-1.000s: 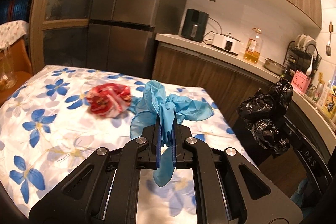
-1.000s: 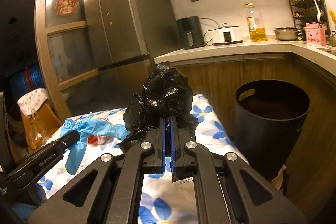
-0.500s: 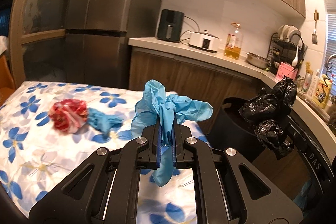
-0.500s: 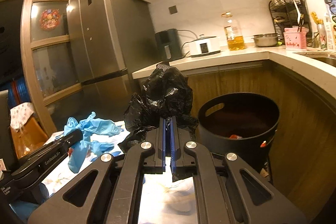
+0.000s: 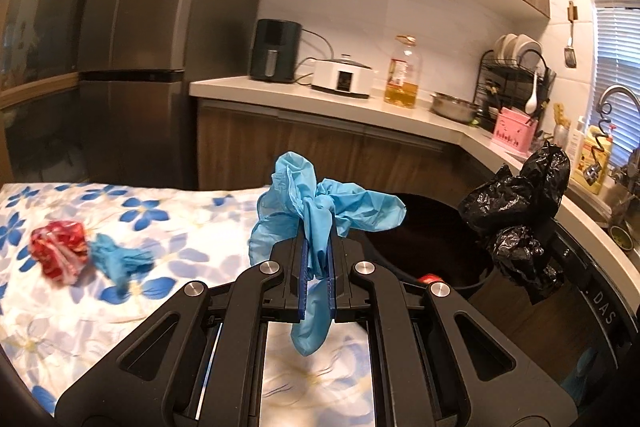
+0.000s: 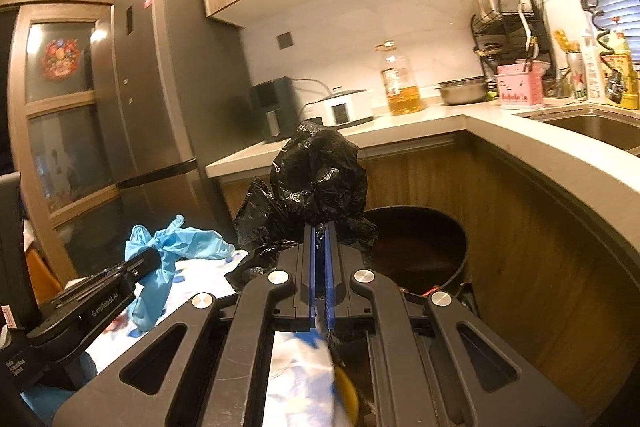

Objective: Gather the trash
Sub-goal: 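Lift the blue glove and black bag and carry them over the bin, then open both tools to drop the glove and bag into the bin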

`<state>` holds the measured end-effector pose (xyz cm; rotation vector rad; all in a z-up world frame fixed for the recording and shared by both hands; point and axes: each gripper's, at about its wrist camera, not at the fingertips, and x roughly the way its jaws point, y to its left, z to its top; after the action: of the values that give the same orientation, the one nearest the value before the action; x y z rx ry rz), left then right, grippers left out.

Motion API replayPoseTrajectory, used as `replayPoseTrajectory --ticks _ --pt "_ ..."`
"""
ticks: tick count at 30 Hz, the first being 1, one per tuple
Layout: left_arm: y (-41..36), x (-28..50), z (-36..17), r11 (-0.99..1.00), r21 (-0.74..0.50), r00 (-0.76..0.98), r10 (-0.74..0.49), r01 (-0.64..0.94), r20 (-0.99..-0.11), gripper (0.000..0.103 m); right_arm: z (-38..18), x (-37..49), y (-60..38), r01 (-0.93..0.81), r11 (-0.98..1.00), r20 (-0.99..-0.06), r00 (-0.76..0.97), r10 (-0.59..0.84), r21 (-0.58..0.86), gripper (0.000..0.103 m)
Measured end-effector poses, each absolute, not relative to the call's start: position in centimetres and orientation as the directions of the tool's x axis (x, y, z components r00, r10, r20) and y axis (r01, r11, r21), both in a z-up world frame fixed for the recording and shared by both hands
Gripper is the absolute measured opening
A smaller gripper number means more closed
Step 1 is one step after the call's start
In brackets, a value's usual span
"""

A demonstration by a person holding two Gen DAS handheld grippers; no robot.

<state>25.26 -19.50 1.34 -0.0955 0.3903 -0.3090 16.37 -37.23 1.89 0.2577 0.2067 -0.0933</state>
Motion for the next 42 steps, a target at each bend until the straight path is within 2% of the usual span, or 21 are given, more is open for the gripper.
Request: replayPoseTrajectory --ticks 13,33,37,38,41,42 --pt "-25.7 29.0 1.7 0.916 -0.154 0.851 -0.401 0.371 -0.339 0.006 1.9 18.6 -41.2 0.212 0.944 -0.212 0.964 -0.16 0.252 0.005" --pt "-30.3 34.2 -1.0 0.878 -0.2 0.787 -0.478 0.435 -0.39 0.007 0.7 23.6 -43.3 0.227 0.942 -0.239 0.956 -0.168 0.247 0.005" --pt "-30.4 35.1 -1.6 0.871 -0.216 0.768 -0.491 0.442 -0.411 0.007 0.4 24.5 -43.6 0.233 0.939 -0.254 0.953 -0.168 0.253 0.006" --pt "-30.5 35.2 -1.8 0.87 -0.213 0.763 -0.492 0.444 -0.419 0.008 0.3 24.7 -43.8 0.23 0.939 -0.256 0.953 -0.163 0.257 0.009" --pt "-30.7 35.6 -2.3 0.868 -0.21 0.752 -0.494 0.449 -0.437 0.016 -0.2 25.1 -44.2 0.236 0.934 -0.272 0.949 -0.162 0.269 0.018" --pt "-30.8 35.6 -2.5 0.868 -0.211 0.75 -0.495 0.45 -0.438 0.026 -0.3 25.2 -44.3 0.239 0.931 -0.276 0.947 -0.161 0.275 0.02"
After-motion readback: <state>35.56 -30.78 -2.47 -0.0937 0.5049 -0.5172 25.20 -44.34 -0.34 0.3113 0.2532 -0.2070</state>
